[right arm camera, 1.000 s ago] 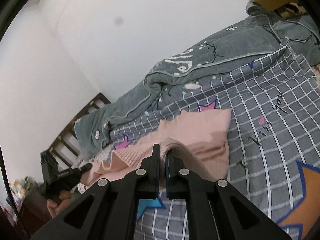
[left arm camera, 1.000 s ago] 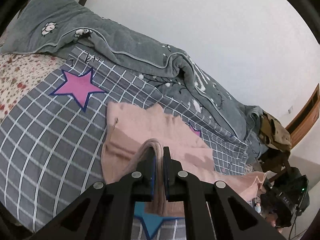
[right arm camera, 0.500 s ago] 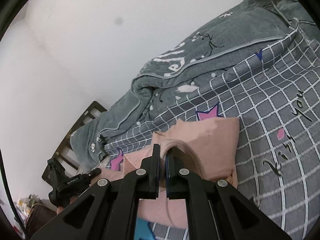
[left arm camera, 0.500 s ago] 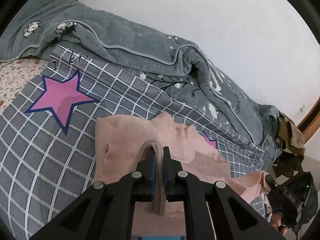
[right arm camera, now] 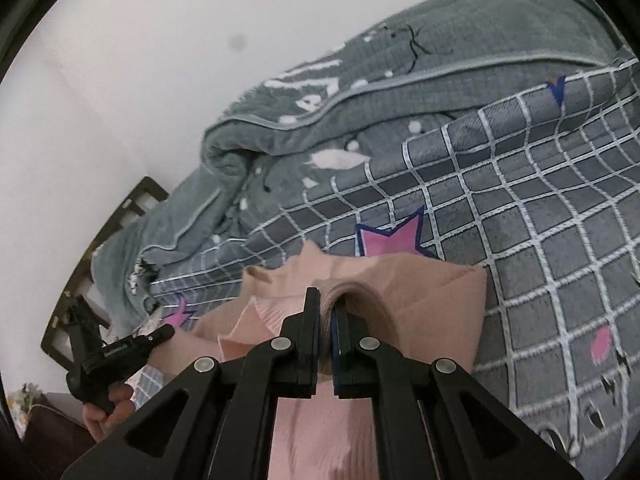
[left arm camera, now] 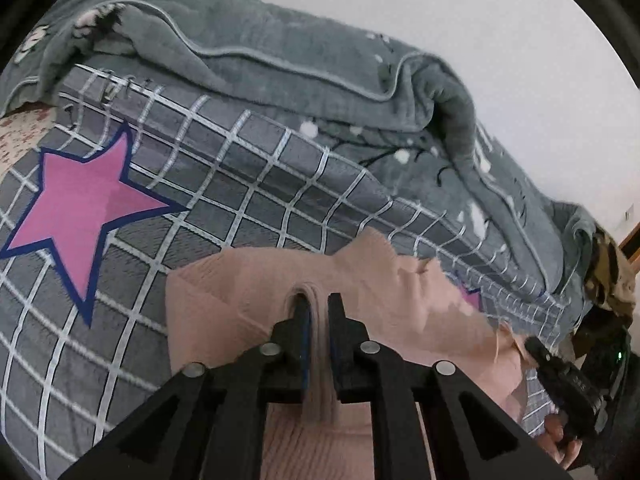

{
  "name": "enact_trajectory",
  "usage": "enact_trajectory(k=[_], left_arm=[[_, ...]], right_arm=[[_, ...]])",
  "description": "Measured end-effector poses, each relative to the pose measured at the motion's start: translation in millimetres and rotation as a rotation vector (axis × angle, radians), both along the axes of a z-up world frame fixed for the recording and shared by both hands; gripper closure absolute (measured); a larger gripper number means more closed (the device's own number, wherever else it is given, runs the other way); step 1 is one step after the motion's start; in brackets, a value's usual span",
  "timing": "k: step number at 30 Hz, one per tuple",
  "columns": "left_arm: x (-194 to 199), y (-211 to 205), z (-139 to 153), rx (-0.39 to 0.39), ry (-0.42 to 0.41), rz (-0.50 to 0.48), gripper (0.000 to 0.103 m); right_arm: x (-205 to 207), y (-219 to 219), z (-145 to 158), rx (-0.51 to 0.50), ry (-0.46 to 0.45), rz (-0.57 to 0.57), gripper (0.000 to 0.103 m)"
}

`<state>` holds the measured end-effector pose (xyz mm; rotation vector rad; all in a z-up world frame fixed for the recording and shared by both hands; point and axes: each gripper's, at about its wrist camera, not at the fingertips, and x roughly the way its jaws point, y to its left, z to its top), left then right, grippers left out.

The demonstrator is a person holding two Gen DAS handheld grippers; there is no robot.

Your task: Fold small clothes

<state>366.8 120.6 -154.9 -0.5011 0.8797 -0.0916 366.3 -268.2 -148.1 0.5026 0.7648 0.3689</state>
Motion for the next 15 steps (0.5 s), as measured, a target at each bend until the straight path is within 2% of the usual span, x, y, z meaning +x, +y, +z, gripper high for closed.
enact_trajectory(k=[2,3,4,7,12,15], left_arm=[[2.5,-0.5,-4.7,0.033,0.007,0.0,0.074],[1.8,0.2,-5.2,0.06,-0.005,0.01,0.059],[0.0,1.7,-5.0,0.074,-0.028,0.014,0.052],[-1.7,6.7,-2.2,0.084,-0.062,0.017,0.051],[8.5,-5.3,-1.3,0.134,-0.061,-0.045,0.051],[16.4,-15.1,-6.2,0.178,-0.036,-0.063,0.051]], right_arm=[[5.7,4.5,-6.7,-0.078,0.0,-0.01,0.085],[5.5,4.6,-12.0,-0.122,-0.014,-0.019,0.082],[4.0,3.5,-15.8,-0.144,-0.024,-0.024,0.08],[3.9,-4.1,-25.6,-0.154,-0.018,-0.04,0.075],[15.2,-5.8,-36.7,-0.172,0.045,-0.045,0.075],[16.3,-6.0,-36.7,-0.18,0.046,-0.046,0.075]])
